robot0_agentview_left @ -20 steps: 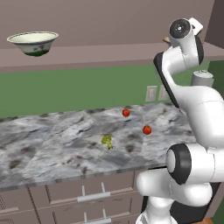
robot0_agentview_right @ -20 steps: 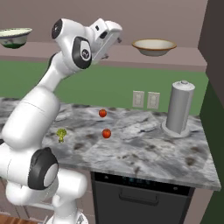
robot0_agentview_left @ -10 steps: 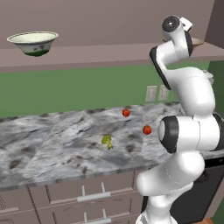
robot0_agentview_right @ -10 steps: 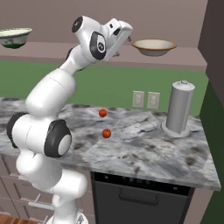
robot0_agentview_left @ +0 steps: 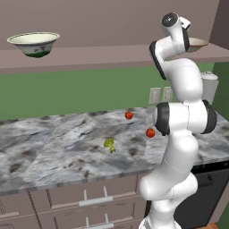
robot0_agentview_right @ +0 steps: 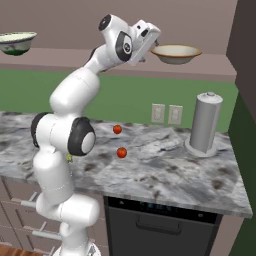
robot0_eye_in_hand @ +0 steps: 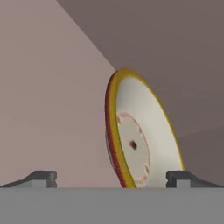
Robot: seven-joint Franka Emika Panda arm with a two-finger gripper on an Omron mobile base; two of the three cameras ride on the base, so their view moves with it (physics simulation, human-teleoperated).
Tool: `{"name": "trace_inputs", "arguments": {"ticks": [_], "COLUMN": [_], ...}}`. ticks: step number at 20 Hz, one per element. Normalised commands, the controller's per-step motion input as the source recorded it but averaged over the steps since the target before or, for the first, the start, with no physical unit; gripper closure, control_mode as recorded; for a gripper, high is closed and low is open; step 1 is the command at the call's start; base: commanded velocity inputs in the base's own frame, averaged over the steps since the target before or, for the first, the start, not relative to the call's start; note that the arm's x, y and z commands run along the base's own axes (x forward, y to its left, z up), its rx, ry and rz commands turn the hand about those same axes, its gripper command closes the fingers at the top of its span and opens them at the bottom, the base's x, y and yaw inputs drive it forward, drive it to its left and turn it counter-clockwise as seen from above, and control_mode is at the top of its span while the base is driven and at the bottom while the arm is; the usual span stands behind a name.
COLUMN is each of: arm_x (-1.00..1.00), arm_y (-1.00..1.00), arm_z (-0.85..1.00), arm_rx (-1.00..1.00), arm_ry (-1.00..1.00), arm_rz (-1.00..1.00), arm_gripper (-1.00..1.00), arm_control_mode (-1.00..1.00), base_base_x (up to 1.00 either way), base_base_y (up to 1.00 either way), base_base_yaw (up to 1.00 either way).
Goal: Pick both bowls and place them on the counter. Then place the apple in one bowl and place the broccoli in the other bowl.
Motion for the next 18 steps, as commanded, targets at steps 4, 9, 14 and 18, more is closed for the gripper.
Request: {"name": "trace_inputs", "arguments": {"ticks": [4, 9, 14, 18], "arm_x": [0.59, 0.32, 0.13, 0.06], "arm_y": [-0.19, -0.09, -0.19, -0.14], "arm_z": [-0.13, -0.06, -0.12, -0.21], "arm_rx": [-0.01, 0.0, 0.0, 0.0], "arm_ry": [0.06, 0.06, 0.08, 0.07], "arm_rz": [0.0, 0.0, 0.0, 0.0], "arm_gripper": [-1.0, -1.0, -1.0, 1.0], "arm_control_mode": [-1.0, -1.0, -1.0, -1.0], "base_base_x": [0.0, 0.0, 0.0, 0.0], "base_base_y": [0.0, 0.0, 0.0, 0.0], "base_base_yaw": [0.0, 0.0, 0.0, 0.0]}}
